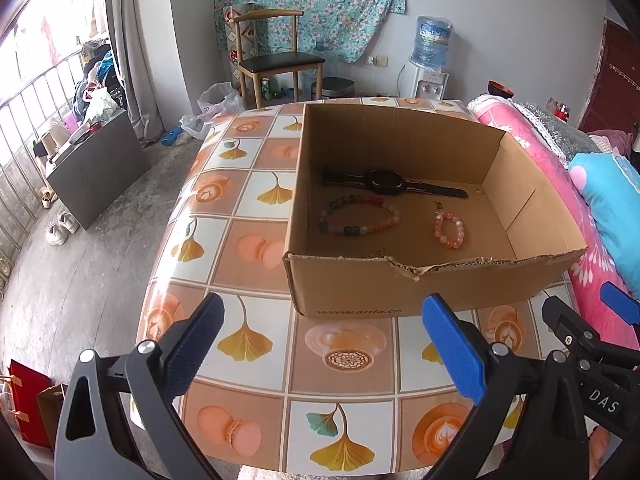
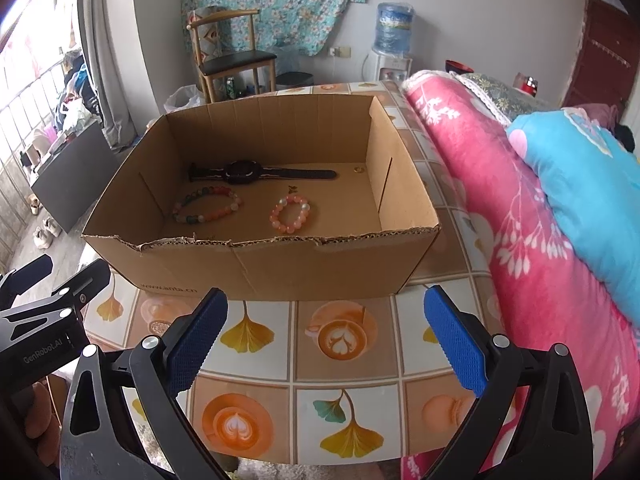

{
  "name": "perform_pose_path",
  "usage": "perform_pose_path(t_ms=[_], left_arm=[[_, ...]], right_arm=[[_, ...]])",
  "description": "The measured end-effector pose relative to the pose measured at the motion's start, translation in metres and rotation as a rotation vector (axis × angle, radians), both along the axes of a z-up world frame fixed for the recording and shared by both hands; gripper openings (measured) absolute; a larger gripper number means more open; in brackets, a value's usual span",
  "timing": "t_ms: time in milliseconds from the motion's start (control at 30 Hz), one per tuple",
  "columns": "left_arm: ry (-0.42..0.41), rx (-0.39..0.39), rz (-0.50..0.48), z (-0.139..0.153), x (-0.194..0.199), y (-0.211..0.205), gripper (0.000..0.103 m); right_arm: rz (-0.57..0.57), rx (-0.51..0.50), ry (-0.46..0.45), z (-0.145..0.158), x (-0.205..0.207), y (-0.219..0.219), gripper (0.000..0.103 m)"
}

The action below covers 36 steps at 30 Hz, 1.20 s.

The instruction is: Organize jewelry

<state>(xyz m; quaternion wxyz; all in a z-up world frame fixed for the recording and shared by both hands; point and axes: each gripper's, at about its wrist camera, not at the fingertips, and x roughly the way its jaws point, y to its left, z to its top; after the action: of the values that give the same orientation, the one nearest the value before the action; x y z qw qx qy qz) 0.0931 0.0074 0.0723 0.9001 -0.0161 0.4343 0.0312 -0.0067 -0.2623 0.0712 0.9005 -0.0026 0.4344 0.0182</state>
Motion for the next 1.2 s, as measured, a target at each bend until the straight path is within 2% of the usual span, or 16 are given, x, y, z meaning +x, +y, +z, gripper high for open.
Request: perform_pose_path(t_ms=[1200], left_arm=[[0.006,-0.006,-0.011,0.0014,0.0021,-0.0026,0.097]], right_arm=[[-0.002,0.015,0.010,-0.0015,0.0003,-0.0025,0.095]])
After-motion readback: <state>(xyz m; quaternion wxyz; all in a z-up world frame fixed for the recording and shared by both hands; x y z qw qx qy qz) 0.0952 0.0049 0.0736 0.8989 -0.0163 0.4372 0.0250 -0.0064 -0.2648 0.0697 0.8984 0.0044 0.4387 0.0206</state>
